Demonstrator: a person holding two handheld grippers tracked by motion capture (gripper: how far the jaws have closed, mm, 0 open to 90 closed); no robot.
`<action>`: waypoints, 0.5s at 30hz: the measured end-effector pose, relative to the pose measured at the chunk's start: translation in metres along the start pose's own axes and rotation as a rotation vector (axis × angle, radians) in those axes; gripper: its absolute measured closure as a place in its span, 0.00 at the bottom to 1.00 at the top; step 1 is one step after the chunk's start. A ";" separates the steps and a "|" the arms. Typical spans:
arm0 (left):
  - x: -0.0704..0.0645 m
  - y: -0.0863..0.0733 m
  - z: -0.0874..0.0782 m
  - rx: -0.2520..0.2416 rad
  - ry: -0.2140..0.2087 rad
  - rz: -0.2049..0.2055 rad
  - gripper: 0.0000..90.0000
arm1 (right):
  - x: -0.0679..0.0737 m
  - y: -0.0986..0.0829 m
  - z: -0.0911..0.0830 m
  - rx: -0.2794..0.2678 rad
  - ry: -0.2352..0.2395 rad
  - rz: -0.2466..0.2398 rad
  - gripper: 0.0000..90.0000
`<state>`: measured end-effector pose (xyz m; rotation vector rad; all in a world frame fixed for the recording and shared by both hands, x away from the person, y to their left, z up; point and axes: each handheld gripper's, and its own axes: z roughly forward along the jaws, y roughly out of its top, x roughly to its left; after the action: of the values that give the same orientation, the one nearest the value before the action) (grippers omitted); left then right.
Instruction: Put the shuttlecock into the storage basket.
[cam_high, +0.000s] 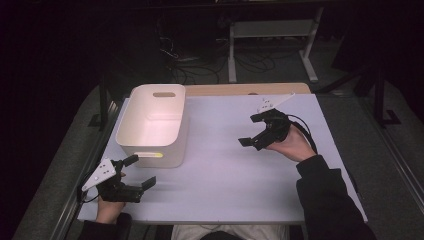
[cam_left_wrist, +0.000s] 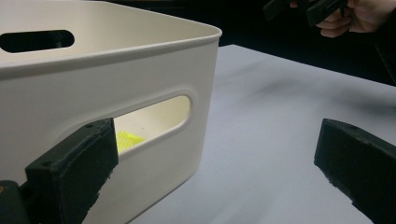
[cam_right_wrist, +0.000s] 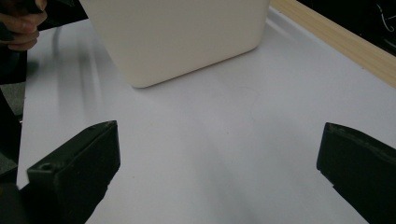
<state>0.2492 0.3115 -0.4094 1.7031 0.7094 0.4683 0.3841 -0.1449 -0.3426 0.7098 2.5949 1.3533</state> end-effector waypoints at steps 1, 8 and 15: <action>0.000 0.000 0.000 0.000 0.000 0.000 0.00 | 0.000 -0.002 0.000 0.002 0.000 0.002 0.00; 0.000 0.000 0.000 0.000 0.002 0.000 0.00 | 0.000 -0.012 -0.002 0.005 -0.003 0.012 0.00; 0.000 0.000 0.000 0.000 -0.001 0.002 0.00 | -0.001 -0.023 -0.007 0.006 -0.012 0.025 0.00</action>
<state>0.2493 0.3117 -0.4093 1.7039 0.7065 0.4688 0.3751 -0.1618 -0.3569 0.7515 2.5899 1.3446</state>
